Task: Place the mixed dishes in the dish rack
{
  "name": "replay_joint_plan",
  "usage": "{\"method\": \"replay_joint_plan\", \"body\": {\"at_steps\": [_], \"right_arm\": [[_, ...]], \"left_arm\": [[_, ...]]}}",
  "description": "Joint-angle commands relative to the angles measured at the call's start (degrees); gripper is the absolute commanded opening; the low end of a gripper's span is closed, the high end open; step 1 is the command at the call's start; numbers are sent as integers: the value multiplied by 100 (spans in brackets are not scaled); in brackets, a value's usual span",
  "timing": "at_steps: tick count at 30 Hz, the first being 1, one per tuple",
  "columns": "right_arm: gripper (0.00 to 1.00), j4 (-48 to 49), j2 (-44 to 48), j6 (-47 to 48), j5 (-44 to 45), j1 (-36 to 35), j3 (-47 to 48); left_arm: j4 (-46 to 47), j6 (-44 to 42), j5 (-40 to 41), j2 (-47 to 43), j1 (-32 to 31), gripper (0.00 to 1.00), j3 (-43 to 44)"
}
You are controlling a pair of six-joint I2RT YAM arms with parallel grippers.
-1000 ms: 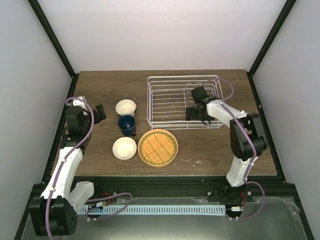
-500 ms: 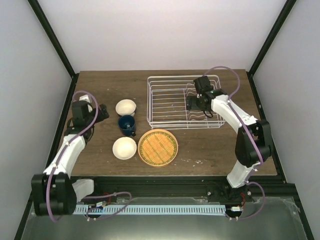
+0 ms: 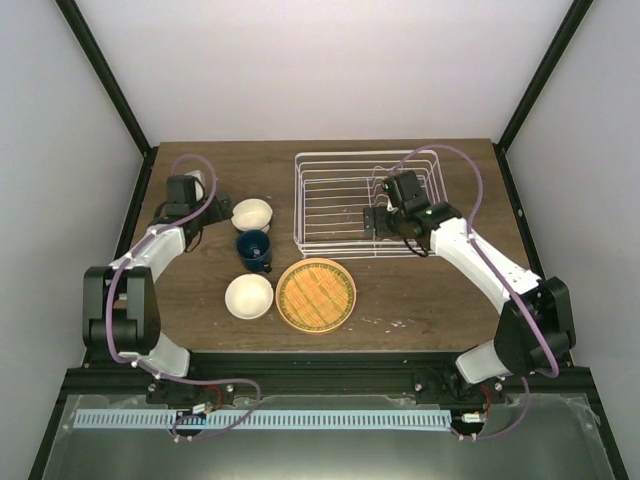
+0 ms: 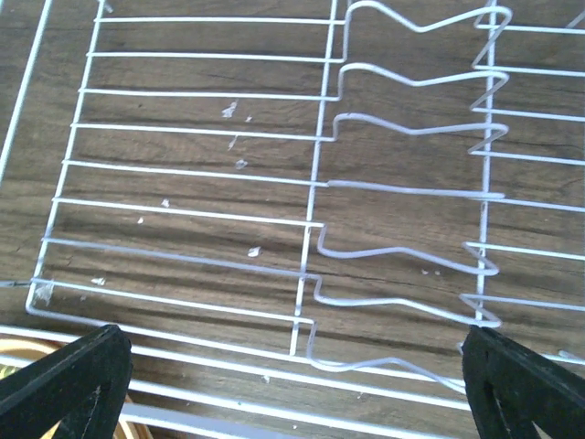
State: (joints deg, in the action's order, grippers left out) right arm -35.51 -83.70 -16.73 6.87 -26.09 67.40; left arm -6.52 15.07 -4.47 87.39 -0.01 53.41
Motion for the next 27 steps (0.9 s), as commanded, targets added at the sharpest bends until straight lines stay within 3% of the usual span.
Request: {"method": "replay_joint_plan", "body": {"at_steps": [1,16,23,27], "right_arm": [[100,337,346,2,-147,-141,-216],[100,304,394,-80,-72,-187,-470],[100,303,390,-110,-72,-186,-507],[100,294,387,-105,-81,-186,-525]], "left_arm": [[-44,-247,261,406,-350,100,446],[-544,-393,755,1793,-711,100,1336],[-652,-449,744,1935,-728,96,1489],[-822,-479,594,1987,-728,100,1562]]}}
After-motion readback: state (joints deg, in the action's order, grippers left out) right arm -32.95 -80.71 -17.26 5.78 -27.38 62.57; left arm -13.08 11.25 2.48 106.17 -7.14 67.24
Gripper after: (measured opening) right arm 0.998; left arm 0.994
